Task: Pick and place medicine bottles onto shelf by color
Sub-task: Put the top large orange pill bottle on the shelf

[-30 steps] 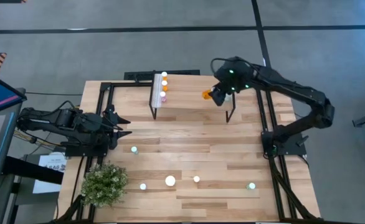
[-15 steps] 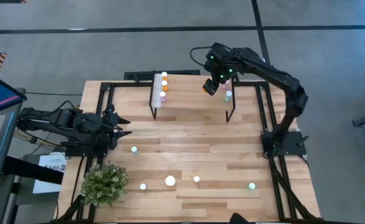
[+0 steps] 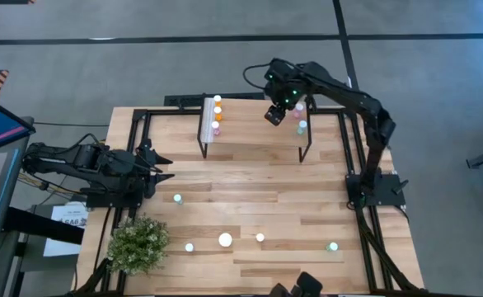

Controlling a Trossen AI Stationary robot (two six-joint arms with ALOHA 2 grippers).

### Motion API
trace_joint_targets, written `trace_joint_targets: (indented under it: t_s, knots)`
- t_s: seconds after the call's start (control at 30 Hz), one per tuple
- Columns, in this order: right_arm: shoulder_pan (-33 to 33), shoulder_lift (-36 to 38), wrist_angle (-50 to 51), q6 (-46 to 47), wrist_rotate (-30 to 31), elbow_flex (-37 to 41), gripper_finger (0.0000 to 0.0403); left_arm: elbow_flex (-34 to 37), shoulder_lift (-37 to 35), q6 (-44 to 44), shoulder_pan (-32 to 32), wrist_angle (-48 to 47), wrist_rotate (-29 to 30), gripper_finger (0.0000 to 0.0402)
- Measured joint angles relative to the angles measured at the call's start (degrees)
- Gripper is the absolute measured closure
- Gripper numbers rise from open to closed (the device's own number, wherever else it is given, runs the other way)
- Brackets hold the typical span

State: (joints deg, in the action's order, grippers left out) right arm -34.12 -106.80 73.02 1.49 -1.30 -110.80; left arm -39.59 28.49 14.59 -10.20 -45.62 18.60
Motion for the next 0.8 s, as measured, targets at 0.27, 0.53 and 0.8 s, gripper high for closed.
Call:
trace_joint_targets:
  t_s: [0.27,0.53,0.8]
  knots:
    - [-0.2,-0.2,-0.8,-1.0,4.1,0.0,0.0173,0.0,0.0,0.0,0.0,0.0,0.0,0.0196]
    - [-0.6,-0.3,-0.8,-2.0,4.3,0.0,0.0173,0.0,0.0,0.0,0.0,0.0,0.0,0.0196]
    - [-0.5,-0.4,0.3,-2.2,4.3,0.1,0.0173,0.0,0.0,0.0,0.0,0.0,0.0,0.0196]
